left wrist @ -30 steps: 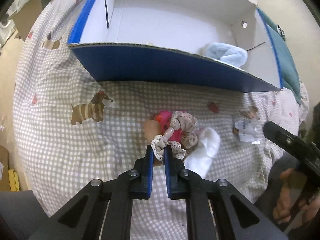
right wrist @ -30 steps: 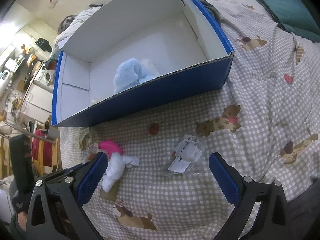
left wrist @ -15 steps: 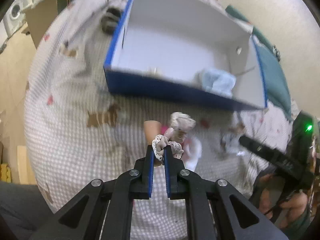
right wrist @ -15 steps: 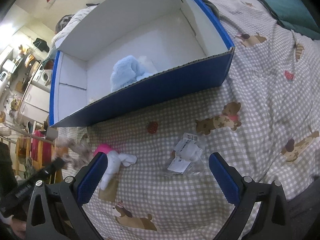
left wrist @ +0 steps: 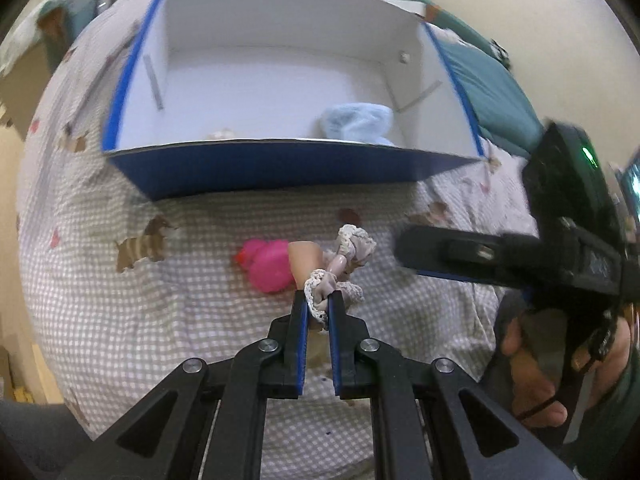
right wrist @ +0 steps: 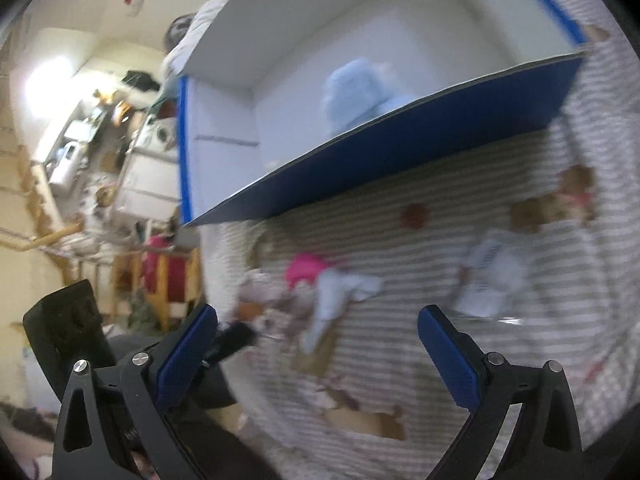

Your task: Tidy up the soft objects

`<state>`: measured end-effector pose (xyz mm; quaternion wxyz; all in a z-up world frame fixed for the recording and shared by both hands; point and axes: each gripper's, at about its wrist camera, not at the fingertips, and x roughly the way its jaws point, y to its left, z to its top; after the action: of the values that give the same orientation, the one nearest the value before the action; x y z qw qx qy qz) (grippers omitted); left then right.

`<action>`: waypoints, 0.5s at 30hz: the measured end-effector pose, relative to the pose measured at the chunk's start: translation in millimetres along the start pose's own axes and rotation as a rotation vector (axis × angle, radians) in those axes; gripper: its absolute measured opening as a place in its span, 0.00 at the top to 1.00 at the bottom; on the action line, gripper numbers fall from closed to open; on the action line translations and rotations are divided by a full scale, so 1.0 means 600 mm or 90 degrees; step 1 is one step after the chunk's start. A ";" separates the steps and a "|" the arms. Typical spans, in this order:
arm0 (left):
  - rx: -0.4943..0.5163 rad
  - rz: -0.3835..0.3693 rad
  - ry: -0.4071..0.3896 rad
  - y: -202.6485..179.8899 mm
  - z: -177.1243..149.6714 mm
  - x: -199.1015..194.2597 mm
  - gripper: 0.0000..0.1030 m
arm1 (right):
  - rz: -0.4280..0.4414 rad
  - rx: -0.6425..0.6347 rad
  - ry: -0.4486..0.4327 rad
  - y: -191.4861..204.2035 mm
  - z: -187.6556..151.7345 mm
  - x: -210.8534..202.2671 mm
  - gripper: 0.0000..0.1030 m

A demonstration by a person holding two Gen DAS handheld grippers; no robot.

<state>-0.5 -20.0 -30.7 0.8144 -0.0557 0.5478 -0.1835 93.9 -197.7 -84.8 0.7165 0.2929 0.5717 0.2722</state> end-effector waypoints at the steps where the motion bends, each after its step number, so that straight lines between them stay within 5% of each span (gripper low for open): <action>1: 0.011 -0.005 0.003 -0.007 -0.002 0.002 0.91 | 0.009 0.001 0.006 0.003 0.002 0.007 0.00; 5: 0.040 0.001 0.004 -0.032 -0.008 0.014 0.91 | 0.030 0.011 0.010 0.010 0.006 0.020 0.05; 7: 0.033 0.003 0.007 -0.028 -0.006 0.018 0.91 | 0.025 0.000 0.022 0.016 0.005 0.029 0.41; 9: 0.022 0.002 0.015 -0.028 -0.003 0.029 0.91 | 0.011 -0.011 0.039 0.019 0.001 0.039 0.64; 13: 0.021 0.009 0.017 -0.038 0.001 0.043 0.91 | -0.006 -0.055 0.005 0.035 0.003 0.025 0.95; 15: 0.009 0.026 0.028 -0.032 0.001 0.053 0.90 | -0.026 -0.081 -0.020 0.046 0.001 0.014 0.96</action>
<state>6.1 -49.0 -52.4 0.8061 -0.0344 0.5652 -0.1721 94.9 -173.2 -70.1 0.7481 0.2393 0.5475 0.2887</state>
